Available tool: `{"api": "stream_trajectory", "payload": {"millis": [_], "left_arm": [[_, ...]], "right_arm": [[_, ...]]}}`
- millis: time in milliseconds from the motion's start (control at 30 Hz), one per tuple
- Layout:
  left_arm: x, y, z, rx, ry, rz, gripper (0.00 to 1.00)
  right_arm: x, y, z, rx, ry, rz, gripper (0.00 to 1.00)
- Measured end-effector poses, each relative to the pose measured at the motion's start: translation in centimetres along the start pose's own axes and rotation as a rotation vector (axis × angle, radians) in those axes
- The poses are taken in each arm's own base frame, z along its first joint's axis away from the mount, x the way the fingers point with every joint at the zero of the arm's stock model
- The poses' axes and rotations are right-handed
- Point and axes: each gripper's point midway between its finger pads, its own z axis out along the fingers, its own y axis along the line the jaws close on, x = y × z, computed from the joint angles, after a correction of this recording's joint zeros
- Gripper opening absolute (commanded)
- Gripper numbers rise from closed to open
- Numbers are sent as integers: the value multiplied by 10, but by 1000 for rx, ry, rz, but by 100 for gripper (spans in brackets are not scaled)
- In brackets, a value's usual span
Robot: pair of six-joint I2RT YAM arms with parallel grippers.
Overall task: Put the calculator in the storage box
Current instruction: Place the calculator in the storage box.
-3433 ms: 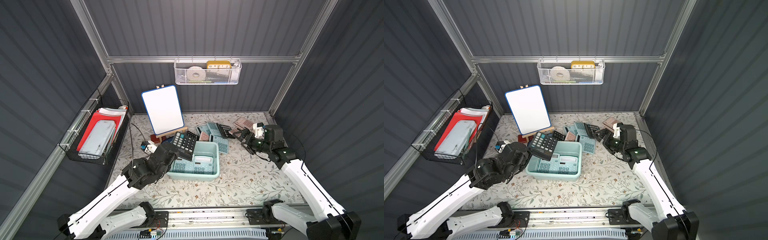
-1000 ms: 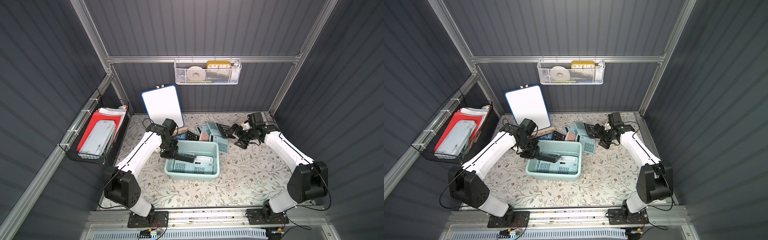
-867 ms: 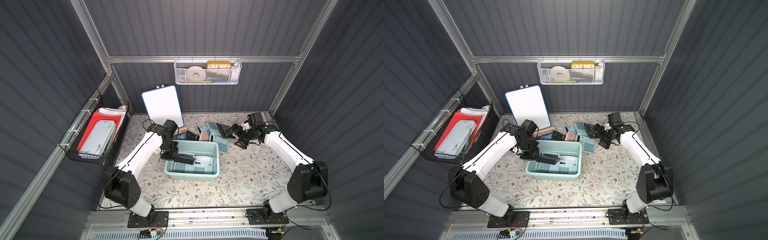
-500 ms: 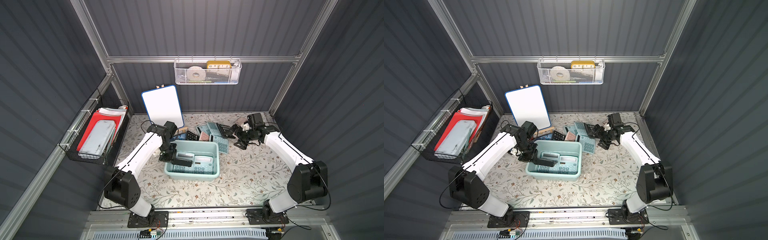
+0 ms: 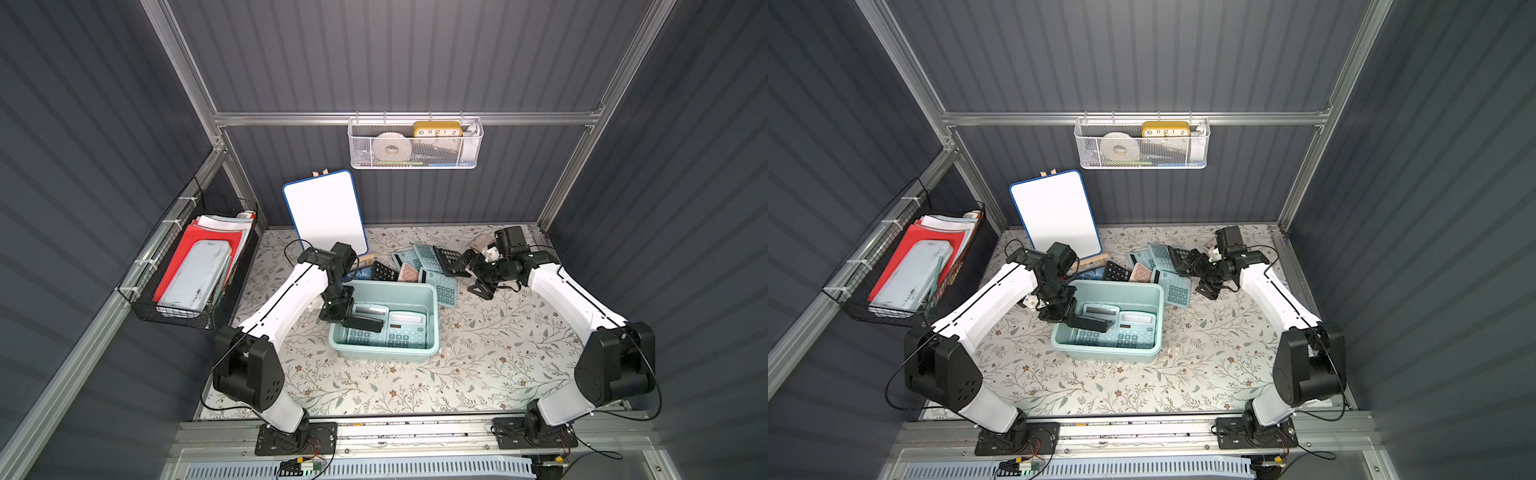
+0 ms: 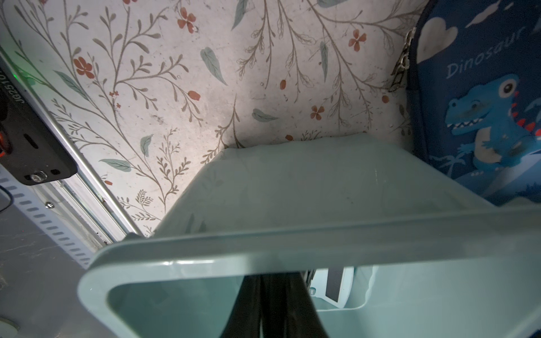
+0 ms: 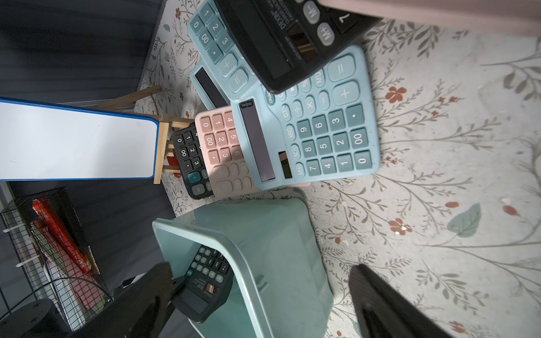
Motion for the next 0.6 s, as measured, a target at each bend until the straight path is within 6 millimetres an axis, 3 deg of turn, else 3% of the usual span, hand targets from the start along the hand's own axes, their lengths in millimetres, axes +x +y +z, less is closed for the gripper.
{"api": "stream_trajectory", "payload": {"millis": [100,133,233,400,600], "left_arm": [[0,-1,0,4,1,3,0],[0,-1,0,4,1,3,5],[1,-2,1,4,6,6,33],[5,-9,1,14,21,16,64],[12,-18,-17,42,54,24,72]], "right_arm": [[0,0,0,0,0,1,99],[0,0,0,0,0,0,99],[0,0,0,-1,1,0,99],[0,2,-1,-3,3,0,99],[-1,5,-3,-8,-1,-3,99]]}}
